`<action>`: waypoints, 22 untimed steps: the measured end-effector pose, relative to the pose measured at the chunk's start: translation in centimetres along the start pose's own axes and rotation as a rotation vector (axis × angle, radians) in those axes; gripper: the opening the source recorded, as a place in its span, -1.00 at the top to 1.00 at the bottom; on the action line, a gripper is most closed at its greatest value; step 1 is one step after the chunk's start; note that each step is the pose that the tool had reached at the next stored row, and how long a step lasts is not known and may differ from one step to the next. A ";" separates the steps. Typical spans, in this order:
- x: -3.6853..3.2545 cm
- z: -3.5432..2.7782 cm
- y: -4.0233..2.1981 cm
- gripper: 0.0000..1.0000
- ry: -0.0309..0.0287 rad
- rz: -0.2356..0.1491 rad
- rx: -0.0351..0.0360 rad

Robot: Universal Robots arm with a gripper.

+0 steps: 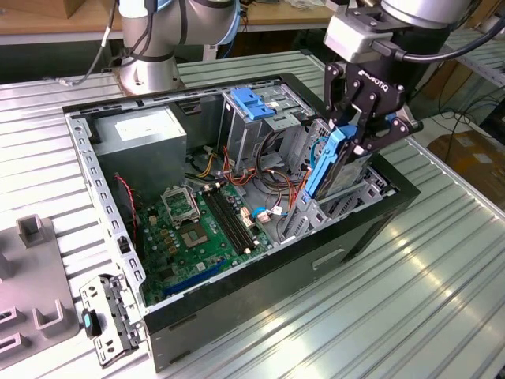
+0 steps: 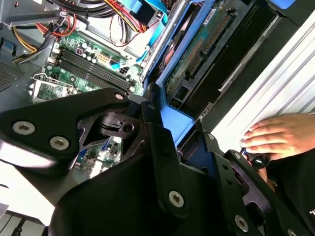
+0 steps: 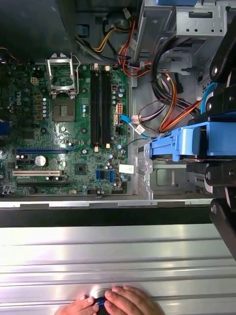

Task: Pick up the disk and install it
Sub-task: 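Insert the disk into the insertion slot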

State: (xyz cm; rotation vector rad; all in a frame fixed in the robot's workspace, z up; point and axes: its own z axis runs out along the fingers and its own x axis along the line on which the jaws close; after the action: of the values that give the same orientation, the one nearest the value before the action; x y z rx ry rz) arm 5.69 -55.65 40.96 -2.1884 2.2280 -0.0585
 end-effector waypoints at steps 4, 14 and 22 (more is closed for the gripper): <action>0.00 0.61 0.01 0.25 0.0001 0.000 0.0000; -0.01 1.86 0.04 0.25 0.0000 0.000 0.0000; -0.04 3.65 0.10 0.25 0.0001 0.000 0.0000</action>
State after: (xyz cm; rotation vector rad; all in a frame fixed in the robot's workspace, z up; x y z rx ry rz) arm 5.74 -55.66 37.31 -2.1885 2.2280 -0.0586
